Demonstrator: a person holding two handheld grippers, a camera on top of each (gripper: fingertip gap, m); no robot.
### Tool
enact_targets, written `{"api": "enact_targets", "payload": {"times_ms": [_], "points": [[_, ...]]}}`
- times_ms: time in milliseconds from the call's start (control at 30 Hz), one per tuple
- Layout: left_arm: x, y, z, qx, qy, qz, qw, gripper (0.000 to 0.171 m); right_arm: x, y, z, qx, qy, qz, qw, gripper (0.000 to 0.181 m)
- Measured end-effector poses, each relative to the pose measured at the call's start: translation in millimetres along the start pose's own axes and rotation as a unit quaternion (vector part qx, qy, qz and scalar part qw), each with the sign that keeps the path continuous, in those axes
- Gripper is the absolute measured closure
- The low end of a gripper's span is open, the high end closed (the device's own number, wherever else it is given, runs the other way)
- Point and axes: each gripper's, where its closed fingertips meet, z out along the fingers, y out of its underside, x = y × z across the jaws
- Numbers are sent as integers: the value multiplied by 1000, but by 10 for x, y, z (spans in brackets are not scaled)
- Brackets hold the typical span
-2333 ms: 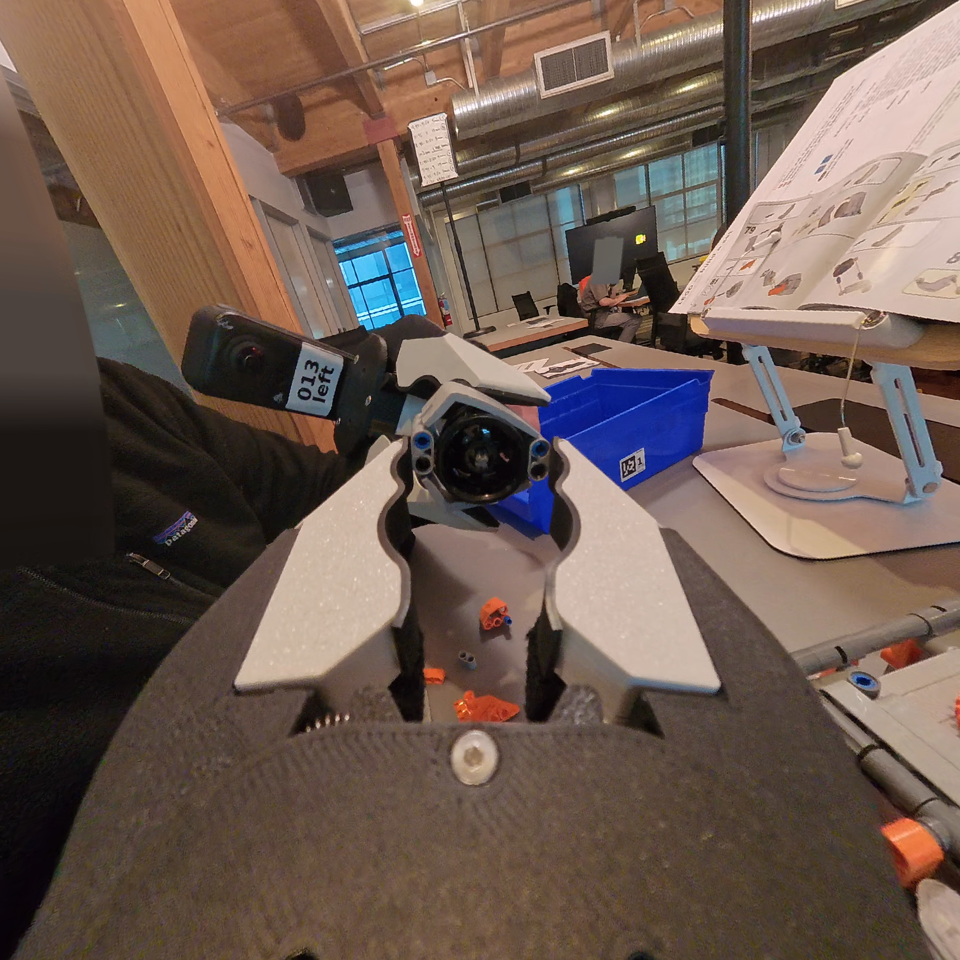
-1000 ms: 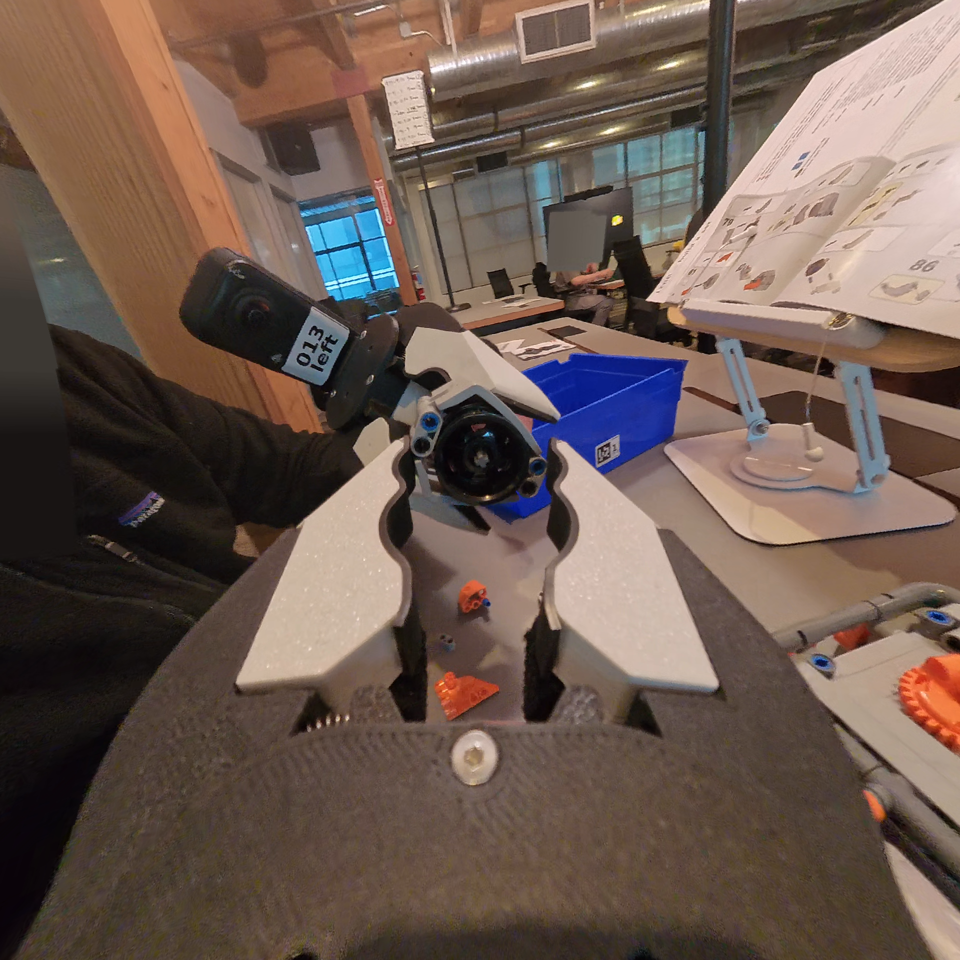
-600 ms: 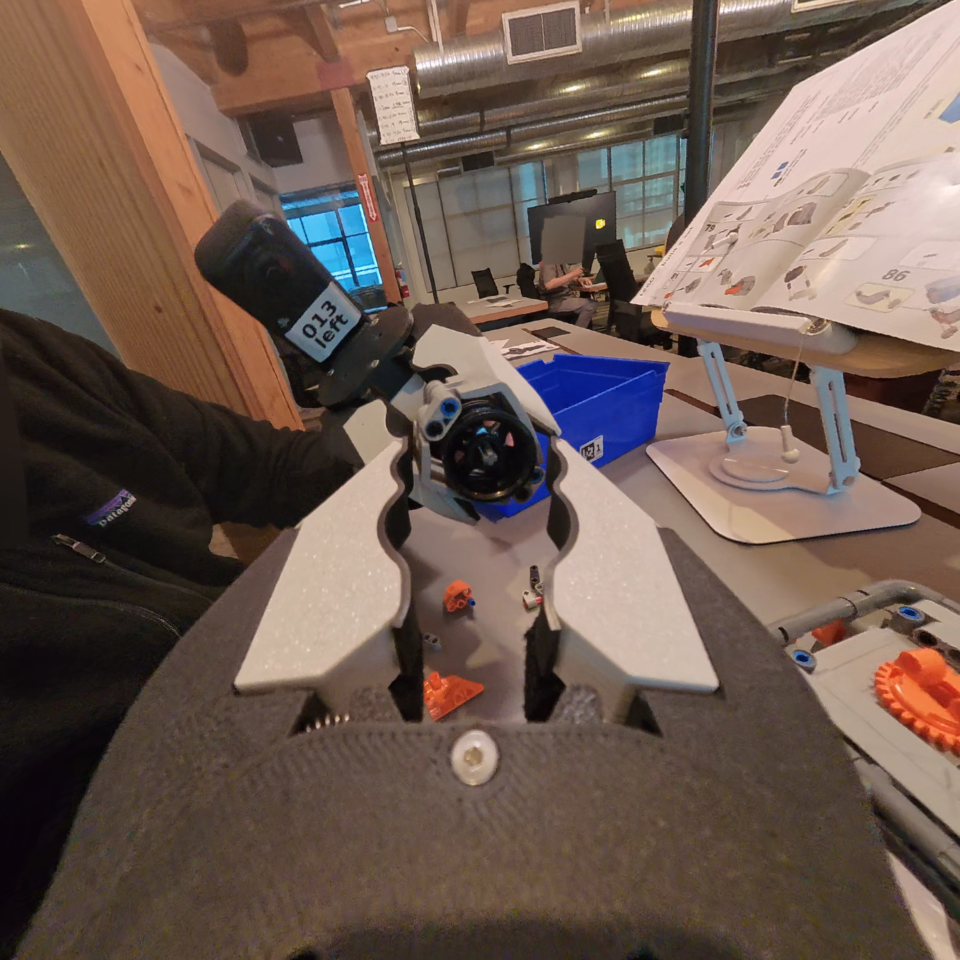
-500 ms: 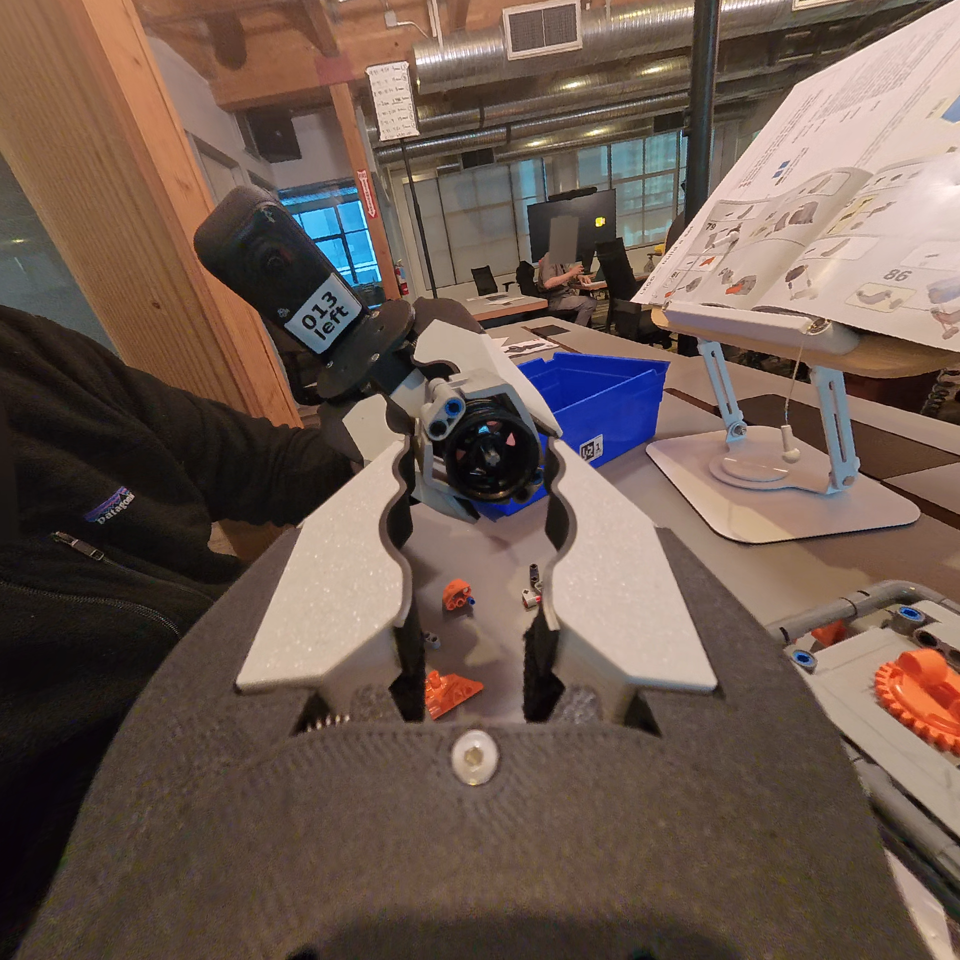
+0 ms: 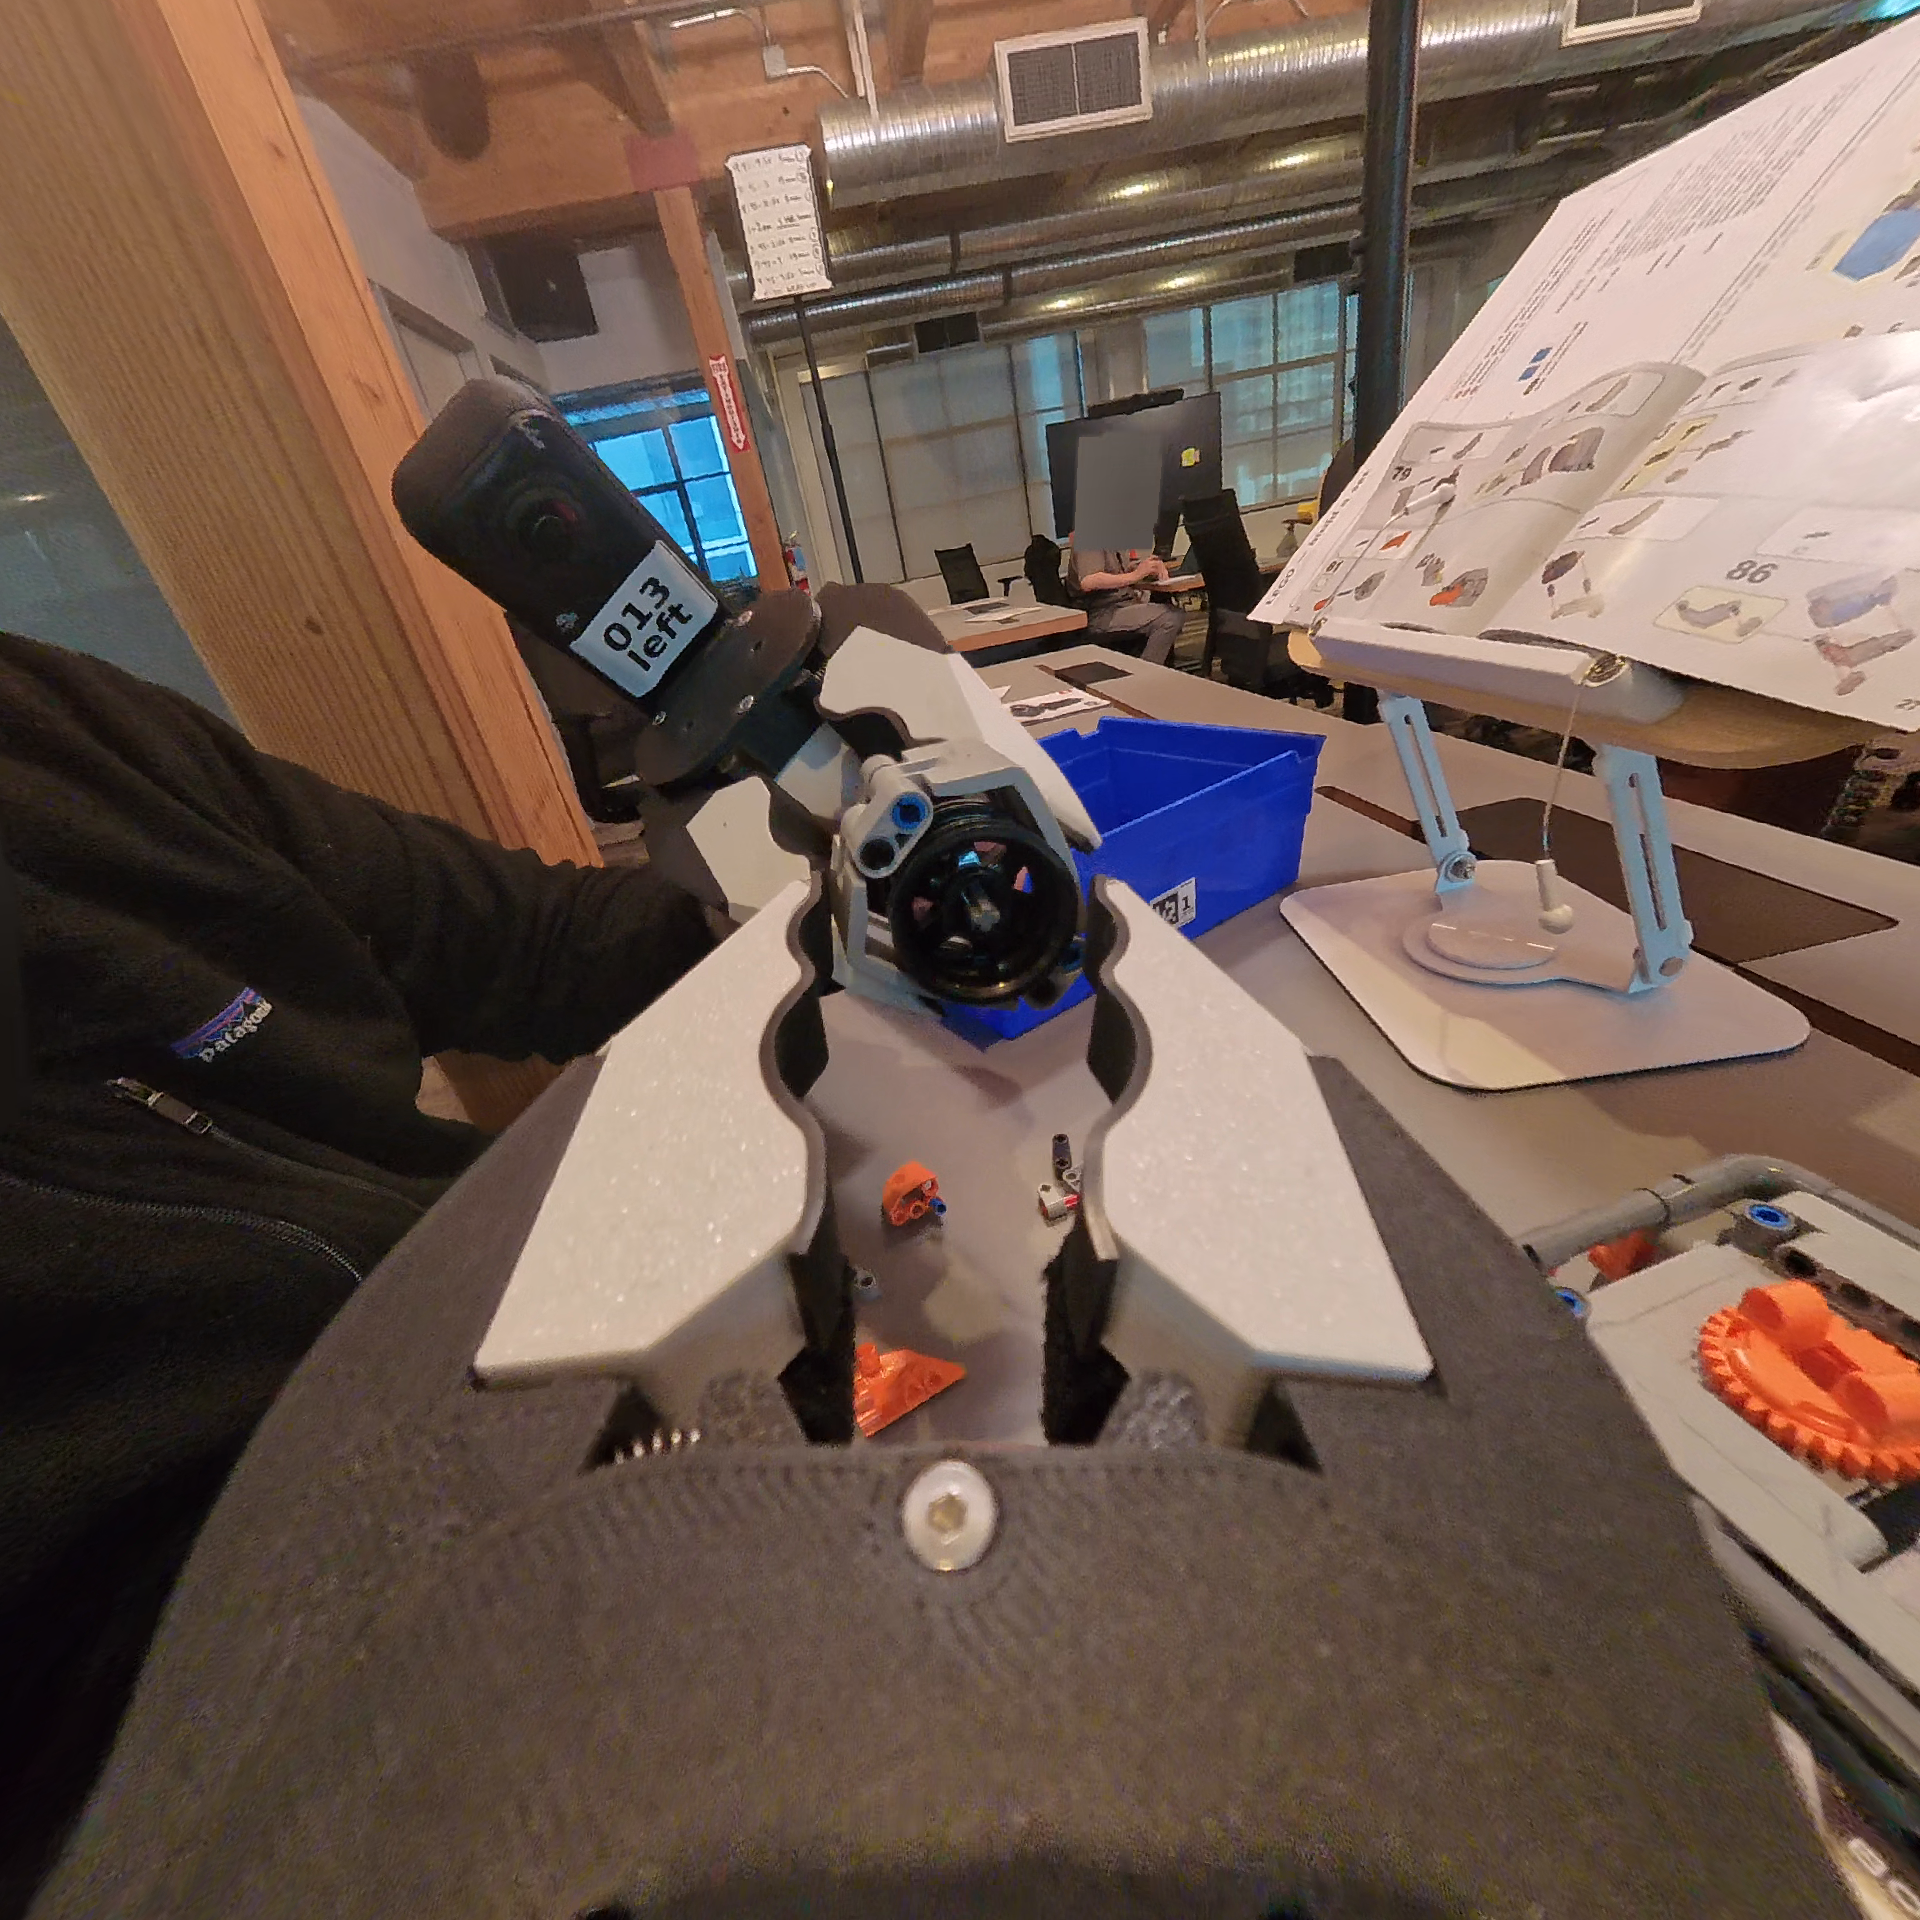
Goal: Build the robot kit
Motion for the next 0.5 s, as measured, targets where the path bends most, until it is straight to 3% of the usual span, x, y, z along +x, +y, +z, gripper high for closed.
{"api": "enact_targets", "payload": {"times_ms": [167,500], "points": [[-39,70,-86,-51,19,9,998,128,4,-66,-53,9,6,-5,1000,135],[193,568,-373,-194,95,-14,976,121,20,-133,-117,20,14,-8,1000,135]]}}
